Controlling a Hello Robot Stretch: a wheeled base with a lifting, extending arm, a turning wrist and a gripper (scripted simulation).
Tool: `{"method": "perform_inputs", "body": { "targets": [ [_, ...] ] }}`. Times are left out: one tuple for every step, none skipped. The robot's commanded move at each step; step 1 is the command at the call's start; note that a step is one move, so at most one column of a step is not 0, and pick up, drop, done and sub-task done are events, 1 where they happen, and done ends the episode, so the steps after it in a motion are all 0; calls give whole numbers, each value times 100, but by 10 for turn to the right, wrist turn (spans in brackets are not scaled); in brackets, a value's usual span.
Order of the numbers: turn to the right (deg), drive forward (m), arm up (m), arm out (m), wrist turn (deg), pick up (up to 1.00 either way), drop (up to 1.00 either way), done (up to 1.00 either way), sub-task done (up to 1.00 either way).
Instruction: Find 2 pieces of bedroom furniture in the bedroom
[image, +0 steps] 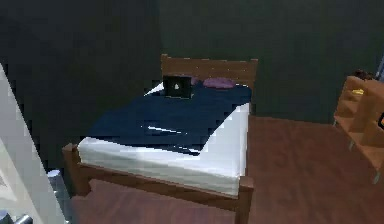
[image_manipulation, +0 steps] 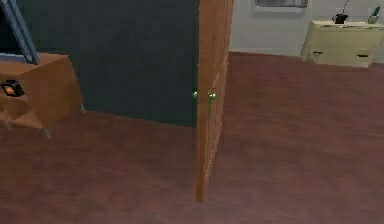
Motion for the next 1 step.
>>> {"method": "perform_inputs", "body": {
  "targets": [
    [0, 0, 0, 0, 0, 0, 0, 0, 100]
  ]
}}
